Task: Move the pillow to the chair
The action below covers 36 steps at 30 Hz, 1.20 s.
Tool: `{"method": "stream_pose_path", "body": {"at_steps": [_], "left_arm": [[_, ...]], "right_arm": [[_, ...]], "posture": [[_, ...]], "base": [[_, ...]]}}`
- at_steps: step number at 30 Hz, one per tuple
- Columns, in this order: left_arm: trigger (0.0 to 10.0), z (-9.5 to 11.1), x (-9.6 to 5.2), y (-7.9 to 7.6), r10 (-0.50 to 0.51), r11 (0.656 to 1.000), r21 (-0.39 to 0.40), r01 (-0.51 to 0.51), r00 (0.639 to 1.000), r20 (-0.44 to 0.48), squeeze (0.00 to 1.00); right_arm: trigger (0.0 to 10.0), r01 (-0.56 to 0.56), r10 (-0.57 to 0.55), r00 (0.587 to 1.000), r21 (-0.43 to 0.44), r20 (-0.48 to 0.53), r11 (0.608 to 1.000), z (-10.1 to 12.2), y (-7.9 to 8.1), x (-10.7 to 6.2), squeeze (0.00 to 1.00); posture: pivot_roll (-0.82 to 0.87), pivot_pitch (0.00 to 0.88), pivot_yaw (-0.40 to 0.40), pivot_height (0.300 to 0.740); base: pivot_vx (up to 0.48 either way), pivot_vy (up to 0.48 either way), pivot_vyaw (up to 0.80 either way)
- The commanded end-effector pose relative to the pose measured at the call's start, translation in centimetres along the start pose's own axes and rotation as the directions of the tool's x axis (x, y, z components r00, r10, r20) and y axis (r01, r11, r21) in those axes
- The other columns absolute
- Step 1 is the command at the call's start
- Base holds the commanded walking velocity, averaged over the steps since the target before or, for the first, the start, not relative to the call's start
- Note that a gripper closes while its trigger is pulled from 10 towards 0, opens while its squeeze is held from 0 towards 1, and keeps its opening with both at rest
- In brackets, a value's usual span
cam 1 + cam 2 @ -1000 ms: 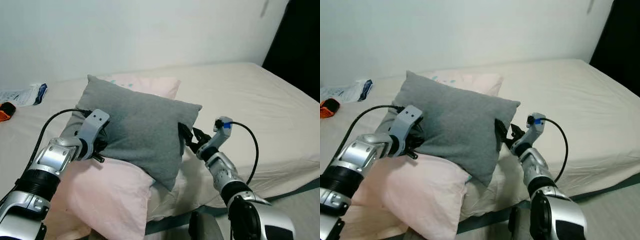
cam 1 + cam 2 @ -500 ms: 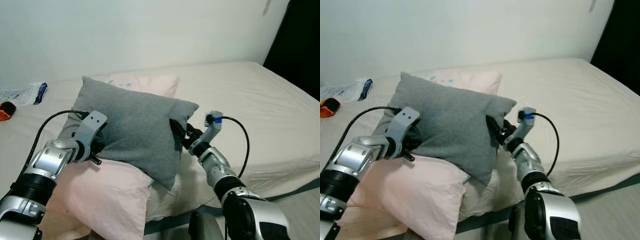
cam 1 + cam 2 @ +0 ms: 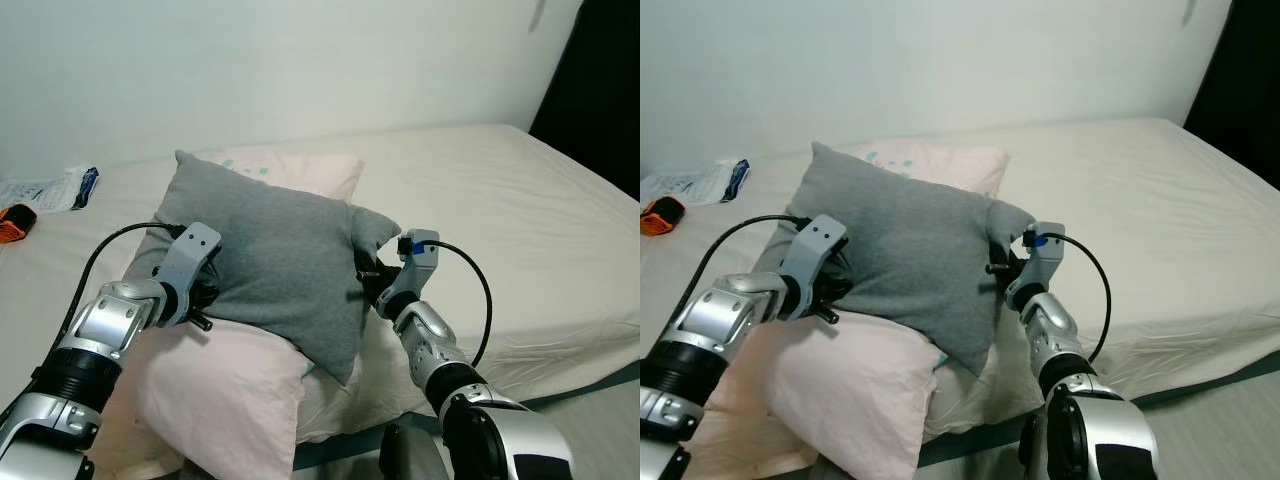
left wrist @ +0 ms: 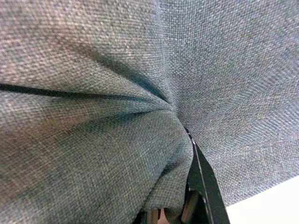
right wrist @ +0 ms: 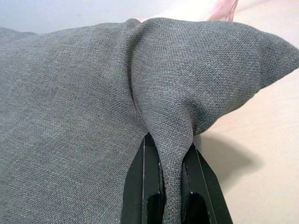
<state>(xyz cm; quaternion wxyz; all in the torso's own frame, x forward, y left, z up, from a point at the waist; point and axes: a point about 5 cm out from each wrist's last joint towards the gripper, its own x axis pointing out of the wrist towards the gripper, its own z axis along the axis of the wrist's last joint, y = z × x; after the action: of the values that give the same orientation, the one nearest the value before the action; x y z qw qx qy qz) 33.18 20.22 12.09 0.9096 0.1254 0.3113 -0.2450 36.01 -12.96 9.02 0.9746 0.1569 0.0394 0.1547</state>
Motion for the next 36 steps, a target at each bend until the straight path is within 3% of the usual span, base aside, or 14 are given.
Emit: {"method": "stream_pose_path", "body": {"at_steps": [1,8,10,13,18,19,22,23,25,26,29,31,32,36], "left_arm": [[0.0,-3.4,1.2,-1.5,-0.086,0.995,-0.06,0.079,0.988,-0.125,0.0],[0.0,-1.9,2.1,-1.9,0.025,0.987,-0.161,-0.006,0.993,0.114,0.0],[0.0,-0.8,2.1,-2.1,0.101,0.969,-0.245,-0.039,0.964,0.244,0.0],[0.0,-0.2,1.4,-3.6,0.385,0.866,-0.477,-0.152,0.812,0.439,0.0],[0.0,-0.3,1.1,-4.0,0.461,0.825,-0.532,-0.19,0.77,0.44,0.0],[1.8,-0.2,0.7,-4.3,0.515,0.797,-0.562,-0.221,0.734,0.441,0.0],[2.9,0.1,0.4,-4.6,0.548,0.783,-0.573,-0.243,0.704,0.451,0.0],[4.9,1.0,-0.1,-5.1,0.586,0.75,-0.629,-0.204,0.647,0.488,0.0],[4.9,1.0,-0.1,-5.1,0.586,0.75,-0.629,-0.204,0.647,0.488,0.0],[6.8,1.3,-0.2,-5.2,0.596,0.735,-0.655,-0.177,0.628,0.5,0.0],[9.5,2.0,0.2,-5.6,0.605,0.725,-0.668,-0.166,0.616,0.503,0.0],[10.0,2.1,0.5,-5.9,0.633,0.693,-0.7,-0.173,0.611,0.476,0.0],[10.0,2.1,0.6,-6.0,0.641,0.683,-0.71,-0.173,0.609,0.467,0.0],[10.0,1.9,1.1,-6.3,0.619,0.7,-0.689,-0.19,0.644,0.45,0.0]], "right_arm": [[0.0,-0.009,0.009,1.0,-0.019,-0.03,1.0,-0.7,0.3,-0.1,0.0],[0.0,-0.01,0.019,0.998,-0.143,0.059,0.99,0.7,0.6,0.1,0.0],[0.0,0.0,0.02,0.996,-0.225,0.086,0.974,1.1,0.7,0.0,0.0],[0.0,-0.027,0.117,0.978,-0.45,0.173,0.893,0.9,1.5,-1.6,0.0],[0.0,-0.036,0.15,0.971,-0.504,0.188,0.863,0.8,1.7,-2.1,0.0],[0.0,-0.017,0.147,0.968,-0.525,0.206,0.851,0.7,1.6,-2.6,0.0],[0.0,0.017,0.123,0.968,-0.544,0.219,0.839,0.8,1.2,-2.8,0.0],[0.0,0.056,0.097,0.967,-0.568,0.235,0.821,1.1,0.7,-2.8,0.0],[0.0,0.056,0.097,0.967,-0.568,0.235,0.821,1.1,0.7,-2.8,0.0],[0.0,0.062,0.097,0.966,-0.579,0.239,0.813,1.3,0.7,-2.8,0.0],[0.0,0.082,0.077,0.964,-0.555,0.256,0.828,1.9,0.6,-2.3,0.0],[0.0,0.091,0.048,0.971,-0.551,0.232,0.83,1.6,0.7,-2.0,0.0],[10.0,0.097,0.024,0.978,-0.555,0.207,0.826,1.3,0.6,-1.9,0.0],[10.0,0.099,-0.029,0.989,-0.511,0.145,0.854,0.3,0.2,-1.9,0.0]], "posture": [[0.23,0.001,-0.023,0.558],[0.13,0.0,-0.053,0.558],[0.1,0.0,-0.068,0.558],[0.06,0.0,-0.093,0.558],[0.05,0.0,-0.094,0.558],[0.05,0.0,-0.096,0.558],[0.03,0.0,-0.095,0.558],[0.03,0.0,-0.091,0.558],[0.03,0.0,-0.091,0.558],[0.03,0.0,-0.091,0.558],[0.03,0.0,-0.101,0.558],[0.03,0.0,-0.101,0.558],[0.04,0.0,-0.102,0.558],[0.05,0.0,-0.109,0.558]], "base": [[0.0,0.0,0.0],[0.0,0.0,0.0],[0.0,0.0,0.0],[0.0,0.0,0.0],[0.0,0.0,0.0],[0.0,0.0,0.0],[0.0,0.0,0.0],[0.0,0.0,0.0],[0.0,0.0,0.0],[0.0,0.0,0.0],[0.0,0.0,0.0],[0.0,0.0,0.0],[0.0,0.0,0.0],[0.0,0.0,0.0]]}}
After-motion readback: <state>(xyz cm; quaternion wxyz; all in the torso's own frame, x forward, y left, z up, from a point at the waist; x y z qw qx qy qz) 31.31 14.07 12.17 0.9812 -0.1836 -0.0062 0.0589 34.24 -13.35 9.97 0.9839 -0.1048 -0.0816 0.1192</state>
